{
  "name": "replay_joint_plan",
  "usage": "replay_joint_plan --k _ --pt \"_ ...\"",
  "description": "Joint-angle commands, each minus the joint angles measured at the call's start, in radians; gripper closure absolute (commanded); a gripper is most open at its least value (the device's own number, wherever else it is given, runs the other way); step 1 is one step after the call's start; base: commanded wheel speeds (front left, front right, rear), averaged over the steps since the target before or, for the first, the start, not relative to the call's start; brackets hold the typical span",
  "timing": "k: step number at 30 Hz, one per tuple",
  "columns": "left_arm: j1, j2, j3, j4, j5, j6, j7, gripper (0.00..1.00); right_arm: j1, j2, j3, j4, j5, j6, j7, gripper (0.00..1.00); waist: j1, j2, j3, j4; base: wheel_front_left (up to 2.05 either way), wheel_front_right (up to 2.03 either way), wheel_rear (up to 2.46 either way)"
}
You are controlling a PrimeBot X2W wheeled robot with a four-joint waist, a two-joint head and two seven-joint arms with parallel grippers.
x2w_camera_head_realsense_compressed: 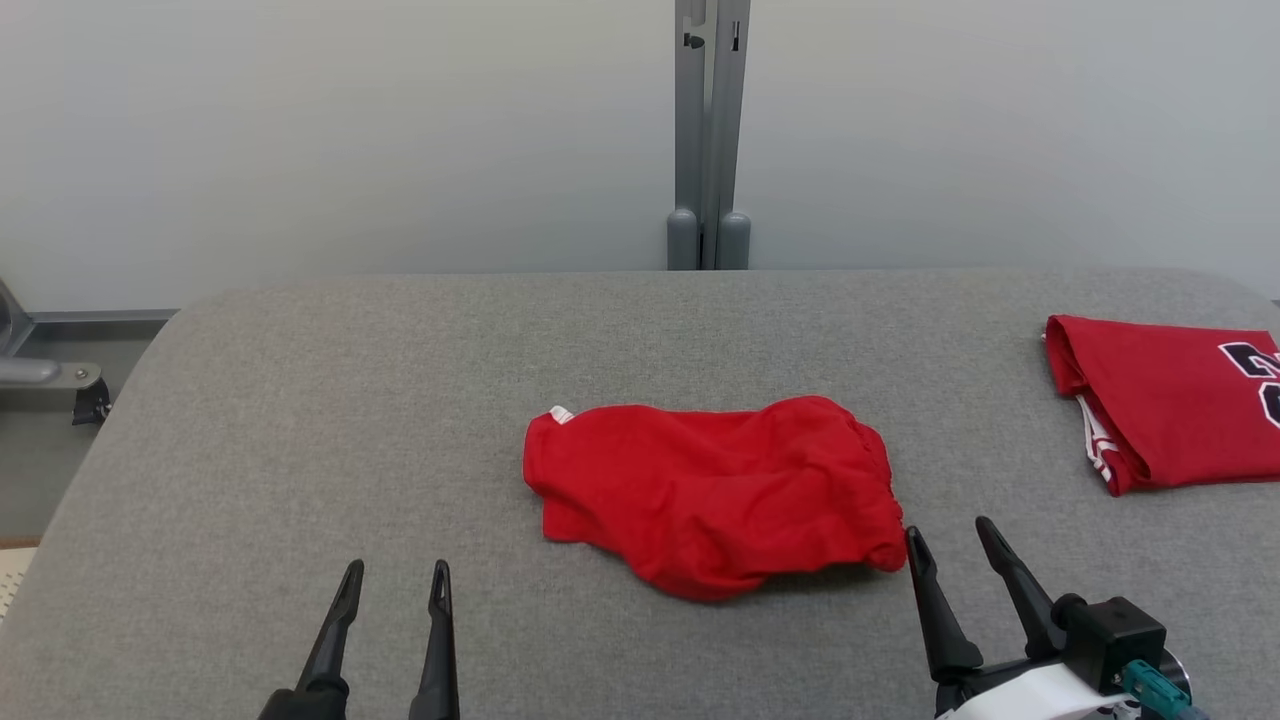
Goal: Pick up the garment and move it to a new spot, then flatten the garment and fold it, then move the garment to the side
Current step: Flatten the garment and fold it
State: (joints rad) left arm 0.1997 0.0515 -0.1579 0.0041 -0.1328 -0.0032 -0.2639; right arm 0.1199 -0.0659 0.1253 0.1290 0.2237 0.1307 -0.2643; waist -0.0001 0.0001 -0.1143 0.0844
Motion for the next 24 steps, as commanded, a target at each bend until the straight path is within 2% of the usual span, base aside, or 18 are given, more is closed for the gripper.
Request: replay_joint_plan --k 1,24 --pt "0.015 -0.001 -0.001 -0.004 -0.01 0.006 0.0 0.0 0.007 0.0 -0.003 0.002 0.003 0.0 0.001 0.0 0.0001 -0.0001 -0.001 0.0 0.0 0.0 0.0" --pt "0.016 -0.001 -0.028 -0.01 -0.01 0.034 0.0 0.0 0.007 -0.003 -0.017 0.009 0.001 0.0 0.001 0.0 0.0001 -0.0001 -0.005 -0.005 0.0 0.0 0.0"
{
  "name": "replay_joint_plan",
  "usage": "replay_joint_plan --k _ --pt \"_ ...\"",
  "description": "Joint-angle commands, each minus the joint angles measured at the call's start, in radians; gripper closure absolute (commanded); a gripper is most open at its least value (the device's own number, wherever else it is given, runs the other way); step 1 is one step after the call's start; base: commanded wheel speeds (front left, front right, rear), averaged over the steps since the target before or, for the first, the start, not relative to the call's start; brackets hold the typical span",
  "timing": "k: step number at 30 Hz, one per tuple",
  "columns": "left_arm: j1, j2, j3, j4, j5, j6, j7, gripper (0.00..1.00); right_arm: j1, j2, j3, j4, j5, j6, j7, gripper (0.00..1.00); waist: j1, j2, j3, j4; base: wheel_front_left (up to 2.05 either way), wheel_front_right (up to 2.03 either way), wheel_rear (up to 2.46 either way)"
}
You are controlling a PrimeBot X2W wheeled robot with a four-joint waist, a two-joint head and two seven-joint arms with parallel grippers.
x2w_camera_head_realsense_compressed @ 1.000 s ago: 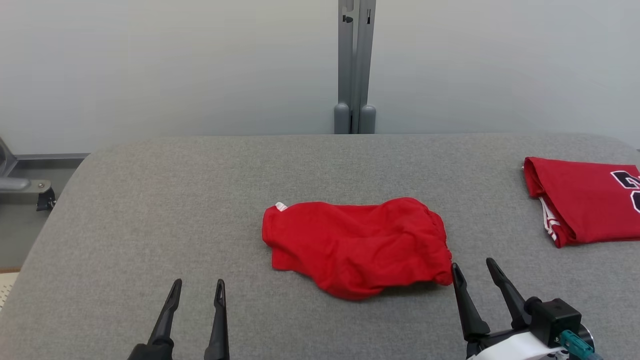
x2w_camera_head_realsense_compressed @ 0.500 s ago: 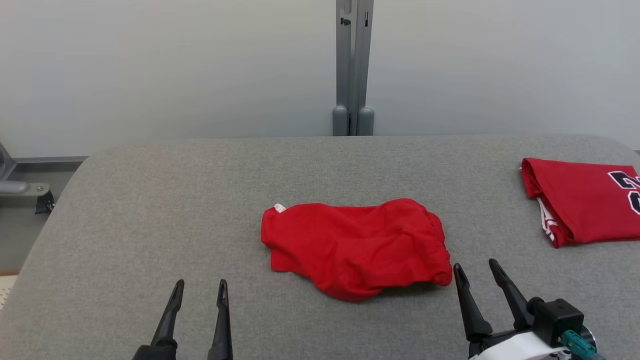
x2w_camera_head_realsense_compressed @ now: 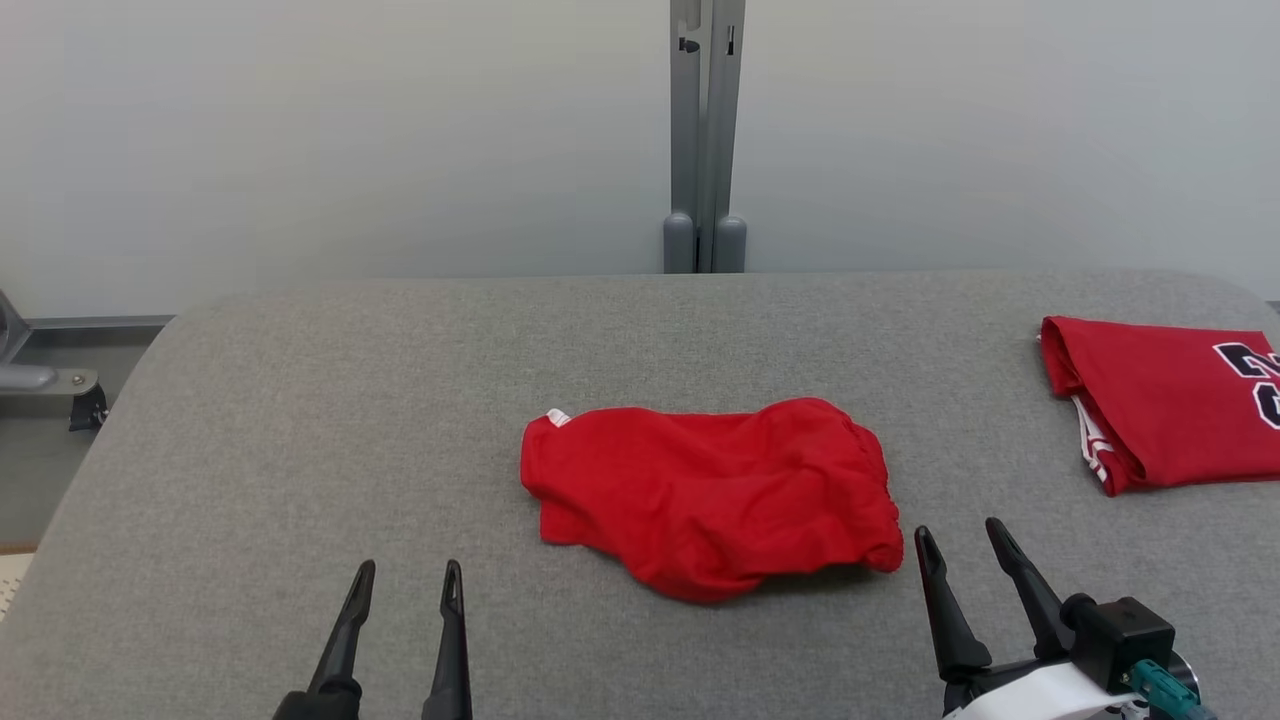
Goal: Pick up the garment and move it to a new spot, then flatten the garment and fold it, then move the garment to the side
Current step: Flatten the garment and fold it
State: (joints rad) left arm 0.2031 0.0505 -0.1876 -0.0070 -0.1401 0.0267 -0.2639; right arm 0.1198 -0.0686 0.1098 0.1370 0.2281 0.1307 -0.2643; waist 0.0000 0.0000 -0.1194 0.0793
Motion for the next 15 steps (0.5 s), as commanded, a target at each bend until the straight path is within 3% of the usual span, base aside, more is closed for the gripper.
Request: replay_joint_plan --k 1,15 --pt "0.013 0.0 0.001 0.002 -0.001 0.003 0.0 0.0 0.008 0.0 -0.002 0.0 -0.004 0.0 0.001 0.0 0.0 0.0 0.0 0.0 0.0 0.0 0.0" --pt "0.004 0.001 -0.011 0.006 0.028 -0.016 0.0 0.0 0.019 0.0 -0.005 -0.002 -0.01 0.0 0.001 0.0 0.0 0.0 -0.001 0.005 0.0 0.0 0.0"
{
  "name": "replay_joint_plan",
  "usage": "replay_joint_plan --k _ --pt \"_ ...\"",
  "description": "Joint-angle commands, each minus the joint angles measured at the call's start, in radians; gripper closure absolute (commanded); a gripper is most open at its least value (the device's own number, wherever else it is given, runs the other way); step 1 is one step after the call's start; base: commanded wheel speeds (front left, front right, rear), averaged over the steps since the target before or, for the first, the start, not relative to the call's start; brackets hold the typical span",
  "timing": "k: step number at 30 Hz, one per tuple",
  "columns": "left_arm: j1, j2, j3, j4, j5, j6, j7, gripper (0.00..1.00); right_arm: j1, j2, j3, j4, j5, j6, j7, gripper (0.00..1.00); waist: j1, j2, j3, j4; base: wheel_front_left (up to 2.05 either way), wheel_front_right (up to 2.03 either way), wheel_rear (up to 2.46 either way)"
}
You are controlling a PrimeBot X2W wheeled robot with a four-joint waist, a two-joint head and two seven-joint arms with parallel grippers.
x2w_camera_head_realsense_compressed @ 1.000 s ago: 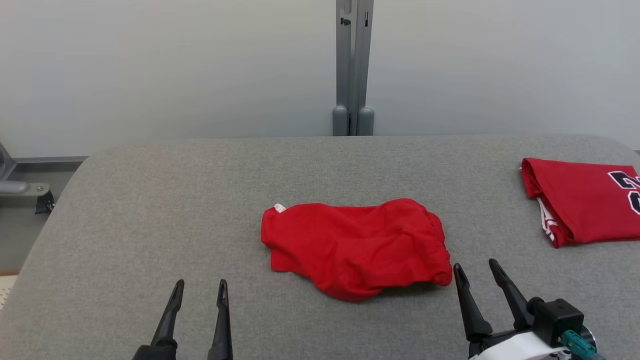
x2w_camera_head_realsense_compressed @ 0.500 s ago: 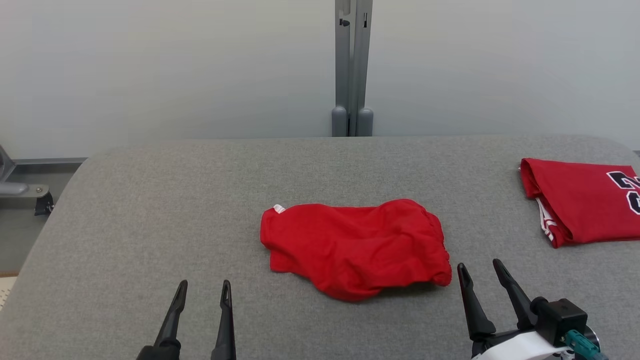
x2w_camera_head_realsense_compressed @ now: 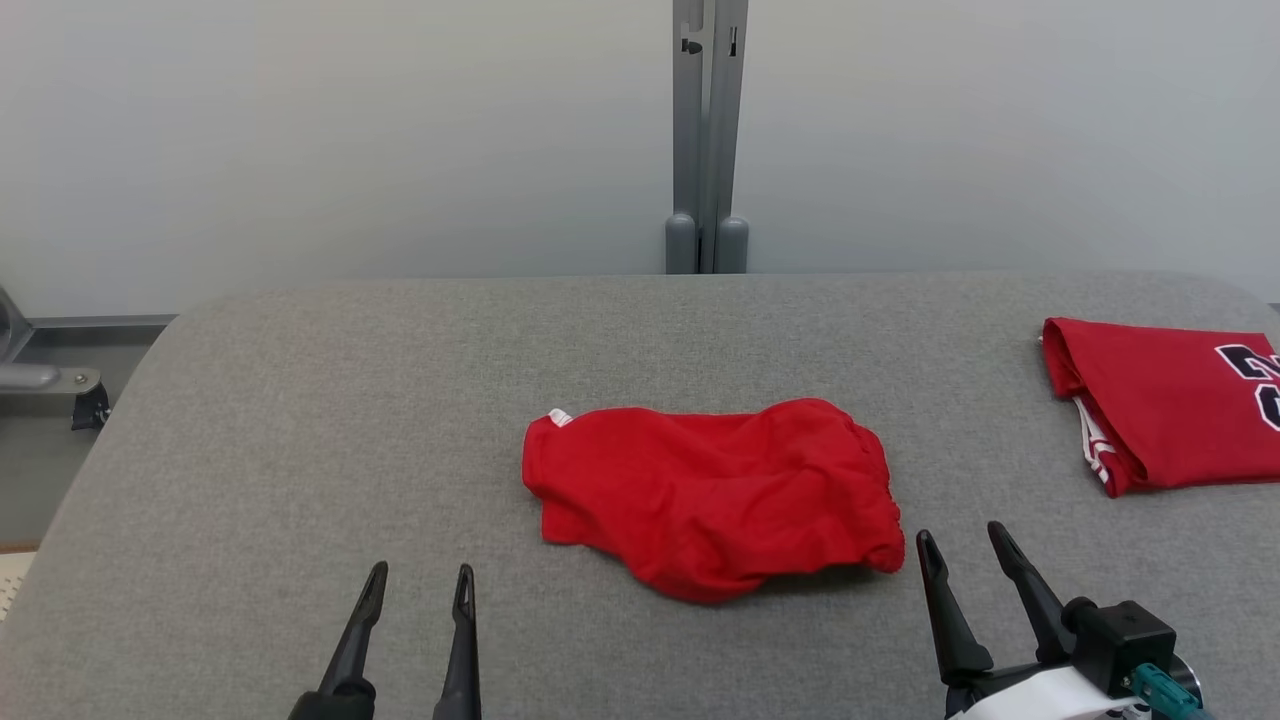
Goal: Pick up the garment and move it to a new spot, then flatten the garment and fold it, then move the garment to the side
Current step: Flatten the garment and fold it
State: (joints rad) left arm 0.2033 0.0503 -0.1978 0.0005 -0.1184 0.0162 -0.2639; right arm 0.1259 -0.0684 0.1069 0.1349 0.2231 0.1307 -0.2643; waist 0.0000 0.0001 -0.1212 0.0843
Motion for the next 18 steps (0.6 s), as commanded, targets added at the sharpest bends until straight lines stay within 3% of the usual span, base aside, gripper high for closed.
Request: replay_joint_plan --k 1,10,18 --pt "0.0 0.001 -0.003 -0.004 0.011 -0.006 0.0 0.0 0.011 -0.001 -0.001 0.001 -0.004 0.0 0.001 0.0 0.0 -0.0001 0.002 -0.002 0.0 0.0 0.0" --pt "-0.064 0.001 -0.057 0.026 0.073 -0.06 0.0 0.0 -0.018 -0.011 -0.033 -0.01 -0.015 0.0 0.001 0.0 0.0 -0.0001 0.05 -0.044 0.0 0.0 0.0" --pt "-0.269 0.027 -0.259 0.173 0.181 -0.133 0.0 0.0 -0.063 -0.033 -0.093 -0.033 -0.022 0.0 0.001 0.0 0.0 -0.0001 0.155 -0.127 0.0 0.0 0.0"
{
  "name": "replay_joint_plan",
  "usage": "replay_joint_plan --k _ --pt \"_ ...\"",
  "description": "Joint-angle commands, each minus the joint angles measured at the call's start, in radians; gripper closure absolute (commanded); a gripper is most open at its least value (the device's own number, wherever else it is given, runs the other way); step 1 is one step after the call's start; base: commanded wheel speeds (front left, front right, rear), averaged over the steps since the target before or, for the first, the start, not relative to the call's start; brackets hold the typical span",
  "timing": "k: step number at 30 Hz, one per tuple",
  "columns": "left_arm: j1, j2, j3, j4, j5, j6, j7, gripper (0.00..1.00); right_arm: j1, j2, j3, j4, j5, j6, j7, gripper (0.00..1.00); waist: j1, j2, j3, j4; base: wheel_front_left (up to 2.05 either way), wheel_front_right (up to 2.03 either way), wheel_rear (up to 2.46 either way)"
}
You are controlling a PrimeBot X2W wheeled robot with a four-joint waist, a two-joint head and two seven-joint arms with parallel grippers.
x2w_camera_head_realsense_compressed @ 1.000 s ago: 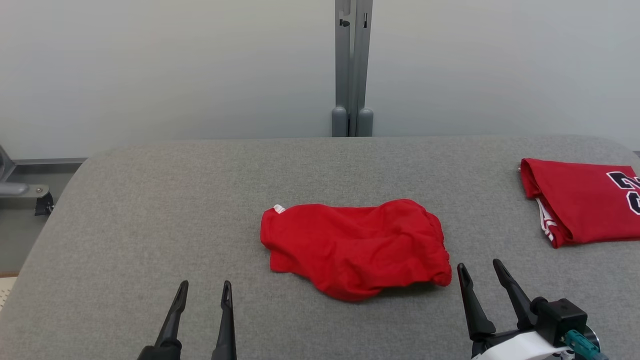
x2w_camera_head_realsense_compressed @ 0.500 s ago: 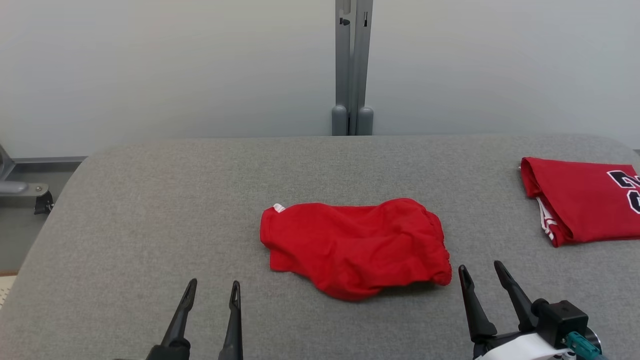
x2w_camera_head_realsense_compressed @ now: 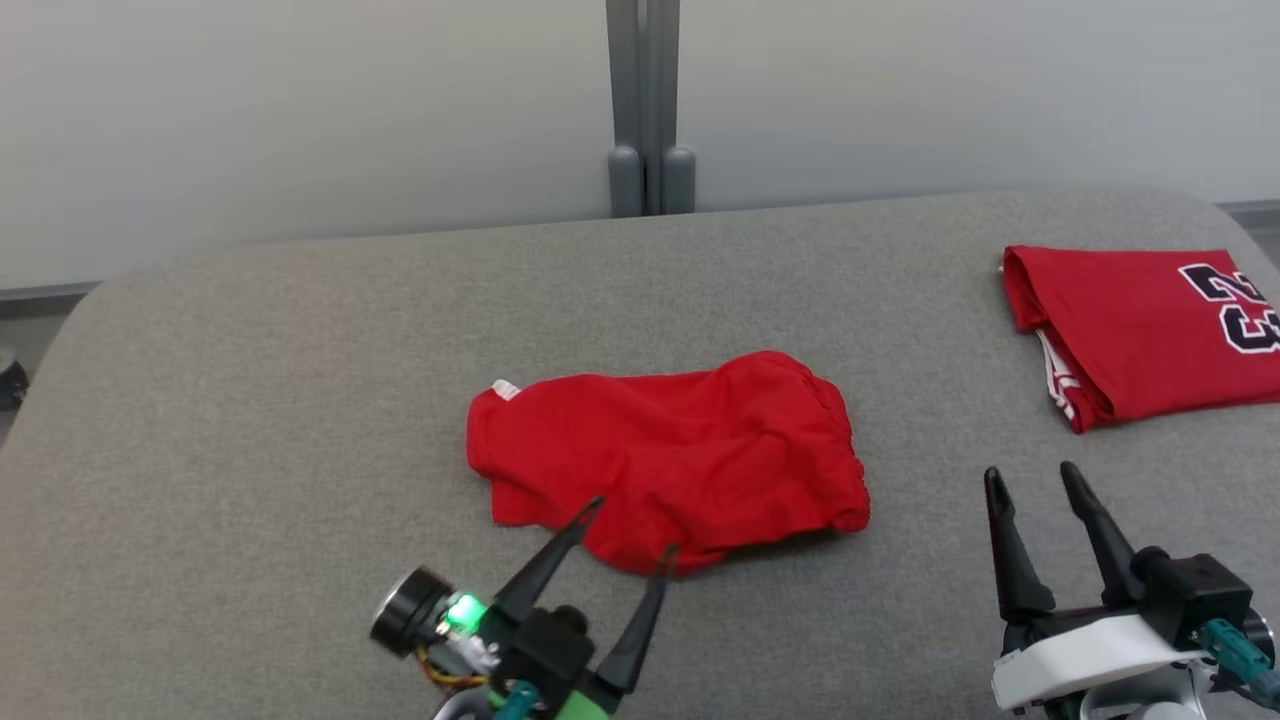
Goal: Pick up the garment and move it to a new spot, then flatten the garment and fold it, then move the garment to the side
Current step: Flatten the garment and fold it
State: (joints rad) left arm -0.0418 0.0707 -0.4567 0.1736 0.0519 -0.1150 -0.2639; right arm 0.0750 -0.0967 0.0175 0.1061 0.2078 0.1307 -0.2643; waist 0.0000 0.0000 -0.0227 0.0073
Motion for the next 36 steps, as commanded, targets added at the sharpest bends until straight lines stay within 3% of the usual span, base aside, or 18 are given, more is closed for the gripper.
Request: replay_joint_plan --k 1,4,10,16,20,21,22,27,32,36 --pt "-0.075 0.021 -0.048 0.031 0.031 -0.008 0.0 0.0 -0.026 -0.005 -0.004 -0.01 -0.006 0.0 0.001 0.0 0.0 0.0 0.086 -0.064 0.0 0.0 0.0" --pt "-0.231 0.042 -0.195 0.132 0.068 -0.015 0.0 0.0 -0.062 -0.007 -0.007 -0.02 -0.011 0.0 0.001 0.0 0.0 0.0 0.16 -0.1 0.0 0.0 0.0" --pt "-0.509 0.041 -0.473 0.361 0.028 -0.013 0.015 0.0 -0.122 0.01 -0.001 -0.03 -0.005 0.0 0.001 0.0 0.0 0.0 0.266 -0.169 0.0 0.0 0.0" --pt "-0.642 0.019 -0.54 0.547 0.039 -0.006 0.097 0.0 -0.158 0.028 0.002 -0.031 0.001 0.0 0.001 0.0 0.0 0.0 0.315 -0.217 0.0 0.0 0.0" --pt "-0.692 0.004 -0.546 0.608 0.064 0.057 0.085 0.0 -0.172 0.037 -0.002 -0.032 0.003 0.0 0.001 0.0 0.0 0.0 0.33 -0.236 0.0 0.0 0.0" --pt "-0.697 0.003 -0.542 0.608 0.06 0.068 0.064 0.56 -0.172 0.038 -0.003 -0.032 0.003 0.0 0.001 0.0 0.0 0.0 0.33 -0.238 0.0 0.0 0.0" --pt "-0.706 0.0 -0.534 0.602 0.051 0.08 0.043 1.0 -0.172 0.04 -0.004 -0.031 0.002 0.0 0.001 0.0 0.0 0.0 0.329 -0.239 0.0 0.0 0.0" --pt "-0.704 -0.014 -0.443 0.51 -0.097 0.053 0.001 1.0 -0.164 0.043 -0.004 -0.021 0.009 0.0 0.001 0.0 0.0 0.0 0.304 -0.244 0.0 0.0 0.0" --pt "-0.719 -0.019 -0.294 0.217 -0.355 0.027 -0.001 1.0 -0.15 0.045 0.001 -0.008 0.01 0.0 0.001 0.0 0.0 0.0 0.259 -0.241 0.0 0.0 0.0" --pt "-0.722 -0.017 -0.201 0.042 -0.572 0.06 -0.001 1.0 -0.14 0.046 0.0 -0.002 0.008 0.0 0.001 0.0 0.0 0.0 0.224 -0.221 0.0 0.0 0.0"
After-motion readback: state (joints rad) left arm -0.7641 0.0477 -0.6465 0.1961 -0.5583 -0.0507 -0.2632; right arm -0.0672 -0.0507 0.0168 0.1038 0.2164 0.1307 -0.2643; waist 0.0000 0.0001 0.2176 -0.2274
